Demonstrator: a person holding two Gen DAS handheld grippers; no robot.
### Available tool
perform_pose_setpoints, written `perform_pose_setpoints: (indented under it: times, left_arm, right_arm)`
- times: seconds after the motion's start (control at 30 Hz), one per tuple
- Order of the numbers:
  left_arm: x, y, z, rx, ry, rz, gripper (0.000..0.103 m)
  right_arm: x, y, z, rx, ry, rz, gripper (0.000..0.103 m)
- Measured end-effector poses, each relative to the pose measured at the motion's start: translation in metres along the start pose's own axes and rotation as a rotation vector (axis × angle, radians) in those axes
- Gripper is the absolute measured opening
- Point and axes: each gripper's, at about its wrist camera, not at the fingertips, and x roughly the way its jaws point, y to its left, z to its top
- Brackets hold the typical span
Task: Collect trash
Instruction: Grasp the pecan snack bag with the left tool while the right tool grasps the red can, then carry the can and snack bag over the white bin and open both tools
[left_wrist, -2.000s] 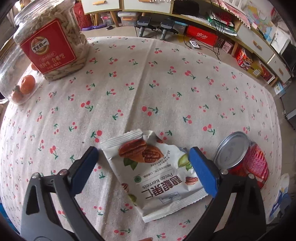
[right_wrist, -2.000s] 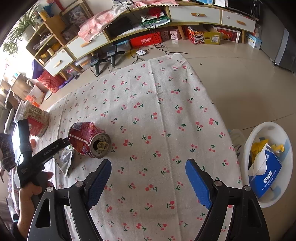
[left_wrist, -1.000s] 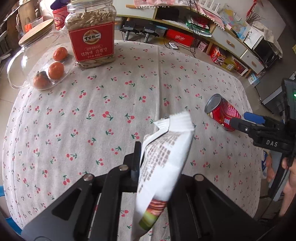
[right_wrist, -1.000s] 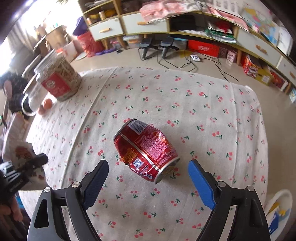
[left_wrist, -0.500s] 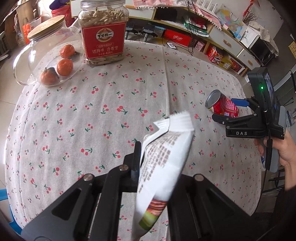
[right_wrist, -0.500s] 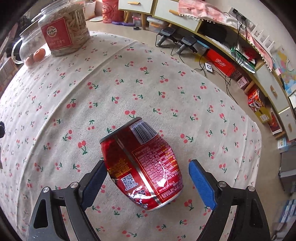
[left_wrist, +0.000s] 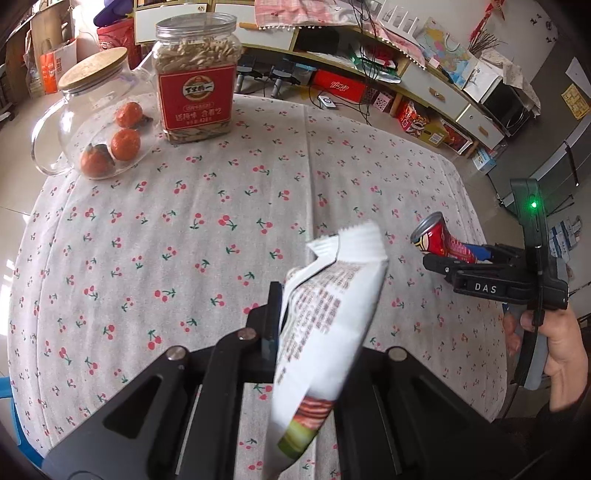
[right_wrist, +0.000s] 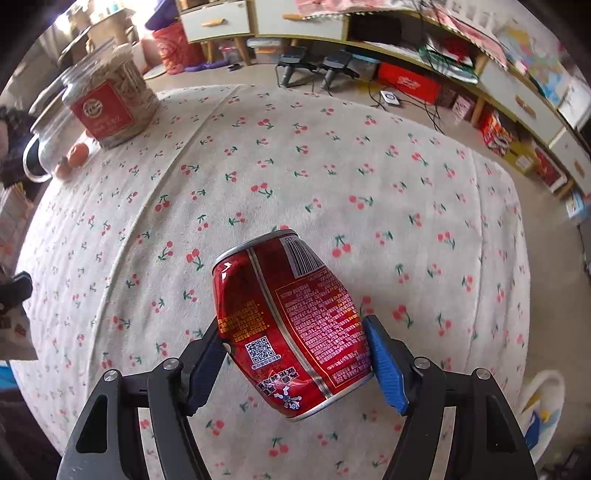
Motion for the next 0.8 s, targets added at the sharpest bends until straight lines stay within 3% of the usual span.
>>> perform_pose_setpoints:
  times: [0.1,0.37,0.8]
  left_arm:
    - [-0.001,-0.008,-0.003,0.009,-0.003,-0.023,0.006]
    - [0.003,-0.042,-0.011,0.068,-0.002,-0.069,0.006]
    - [0.016,-0.099,-0.017,0.165,-0.015,-0.114,0.006]
  right_arm:
    - [-0.013,-0.014,-0.022,0.087,0.007,0.035,0.074]
    - [-0.055,-0.027,-0.073,0.135,-0.049,0.021,0.074]
    - [-0.078,-0.069,-0.119,0.219,-0.113,0.017,0.073]
